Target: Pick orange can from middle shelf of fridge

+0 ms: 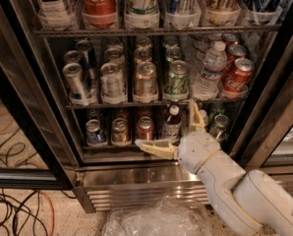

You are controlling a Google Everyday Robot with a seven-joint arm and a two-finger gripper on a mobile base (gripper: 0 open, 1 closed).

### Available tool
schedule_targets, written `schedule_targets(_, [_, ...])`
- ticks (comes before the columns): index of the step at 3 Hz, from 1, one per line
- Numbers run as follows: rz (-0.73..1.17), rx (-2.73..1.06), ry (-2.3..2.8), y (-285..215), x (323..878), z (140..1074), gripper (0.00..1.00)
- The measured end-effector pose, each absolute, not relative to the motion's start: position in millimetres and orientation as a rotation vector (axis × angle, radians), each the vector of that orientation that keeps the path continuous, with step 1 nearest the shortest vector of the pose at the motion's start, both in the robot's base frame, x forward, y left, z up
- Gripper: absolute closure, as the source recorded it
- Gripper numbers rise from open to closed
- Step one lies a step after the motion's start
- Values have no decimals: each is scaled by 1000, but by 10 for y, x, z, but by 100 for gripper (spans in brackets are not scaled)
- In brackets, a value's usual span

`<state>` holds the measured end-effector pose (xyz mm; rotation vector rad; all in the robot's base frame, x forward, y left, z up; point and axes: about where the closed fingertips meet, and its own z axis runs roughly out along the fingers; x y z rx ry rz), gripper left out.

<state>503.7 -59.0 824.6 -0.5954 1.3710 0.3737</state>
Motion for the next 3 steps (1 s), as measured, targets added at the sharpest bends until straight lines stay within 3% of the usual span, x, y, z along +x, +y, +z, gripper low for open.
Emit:
schedule_targets(2, [358,-473,1298,-297,5027,8302,0])
schedule_targets(3, [332,-429,1315,-431,5103,8199,0])
